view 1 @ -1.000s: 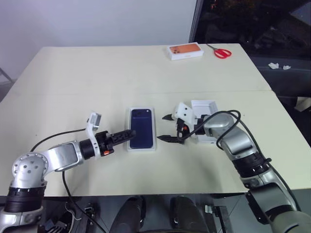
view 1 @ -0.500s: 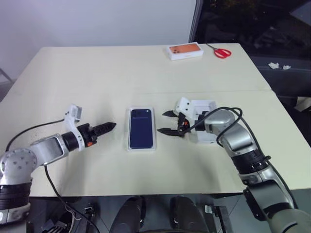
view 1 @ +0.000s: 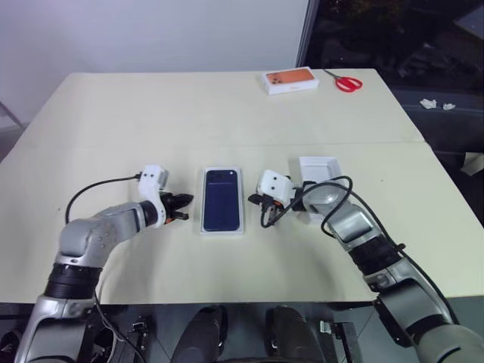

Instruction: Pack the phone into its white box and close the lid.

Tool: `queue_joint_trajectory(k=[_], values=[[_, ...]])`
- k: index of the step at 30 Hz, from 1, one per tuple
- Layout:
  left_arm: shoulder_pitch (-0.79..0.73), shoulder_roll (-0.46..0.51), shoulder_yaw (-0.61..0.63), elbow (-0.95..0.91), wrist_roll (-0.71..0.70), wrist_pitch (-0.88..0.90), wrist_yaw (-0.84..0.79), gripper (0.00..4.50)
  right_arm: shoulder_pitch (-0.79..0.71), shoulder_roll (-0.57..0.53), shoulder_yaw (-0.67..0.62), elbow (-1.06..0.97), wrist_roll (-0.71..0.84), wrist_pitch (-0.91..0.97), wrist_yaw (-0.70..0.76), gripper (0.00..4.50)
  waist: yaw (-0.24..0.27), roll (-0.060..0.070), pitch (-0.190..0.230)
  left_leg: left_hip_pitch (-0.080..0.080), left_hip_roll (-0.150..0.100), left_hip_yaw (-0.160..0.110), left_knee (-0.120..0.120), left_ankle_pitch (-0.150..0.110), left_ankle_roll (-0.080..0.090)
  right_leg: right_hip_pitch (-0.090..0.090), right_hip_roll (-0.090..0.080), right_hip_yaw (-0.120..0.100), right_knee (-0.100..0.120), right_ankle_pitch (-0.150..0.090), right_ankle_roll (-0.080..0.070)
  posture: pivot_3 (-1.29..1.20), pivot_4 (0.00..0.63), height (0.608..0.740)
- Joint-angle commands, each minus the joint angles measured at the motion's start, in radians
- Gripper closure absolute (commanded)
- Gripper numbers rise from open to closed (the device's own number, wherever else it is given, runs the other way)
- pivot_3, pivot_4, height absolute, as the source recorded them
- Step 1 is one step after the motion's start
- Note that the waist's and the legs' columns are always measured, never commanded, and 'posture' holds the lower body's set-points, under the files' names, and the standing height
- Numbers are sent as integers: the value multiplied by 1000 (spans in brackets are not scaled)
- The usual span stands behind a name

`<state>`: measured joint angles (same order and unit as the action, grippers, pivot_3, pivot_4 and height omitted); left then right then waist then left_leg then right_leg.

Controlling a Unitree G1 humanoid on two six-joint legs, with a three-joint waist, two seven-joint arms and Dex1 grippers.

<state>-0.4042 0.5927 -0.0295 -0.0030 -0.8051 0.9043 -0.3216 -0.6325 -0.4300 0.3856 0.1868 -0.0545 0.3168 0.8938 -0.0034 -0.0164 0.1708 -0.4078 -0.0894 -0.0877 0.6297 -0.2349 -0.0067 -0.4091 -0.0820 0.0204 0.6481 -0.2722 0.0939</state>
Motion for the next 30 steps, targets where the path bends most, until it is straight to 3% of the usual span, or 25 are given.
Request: queue_joint_trajectory(k=[1,6,15,23,30], values=[[-25,-63,-101,42,74,29,-71,4500,-21,3,-16,-19,5,-16,13,4459,9,0,0,0,0,0,0,0,0,0,0,0,0,0,0,0,150,740],[-92,-222,-119,104,118,42,-98,4500,-1,-85,-73,16,16,-24,45,4459,37,1,-1,0,-2,-2,2,0,0,1,-1,-2,-1,0,0,0,150,740],[-204,-410,-132,237,258,-15,-141,4500,9,-197,-116,115,-19,-100,42,4459,50,1,-1,0,-3,-1,4,-1,2,6,-1,-4,-3,0,0,0,150,740],[-220,-459,-123,262,322,-29,-183,4500,-57,-137,-121,176,-34,-120,8,4459,41,0,-1,1,-2,-1,4,0,0,6,-1,-4,-2,0,1,0,150,740],[-227,-440,-90,266,365,-54,-202,4500,-62,-144,-128,210,-42,-153,26,4459,42,0,-1,1,-3,-1,4,2,-2,6,0,-4,-2,0,1,0,150,740]])
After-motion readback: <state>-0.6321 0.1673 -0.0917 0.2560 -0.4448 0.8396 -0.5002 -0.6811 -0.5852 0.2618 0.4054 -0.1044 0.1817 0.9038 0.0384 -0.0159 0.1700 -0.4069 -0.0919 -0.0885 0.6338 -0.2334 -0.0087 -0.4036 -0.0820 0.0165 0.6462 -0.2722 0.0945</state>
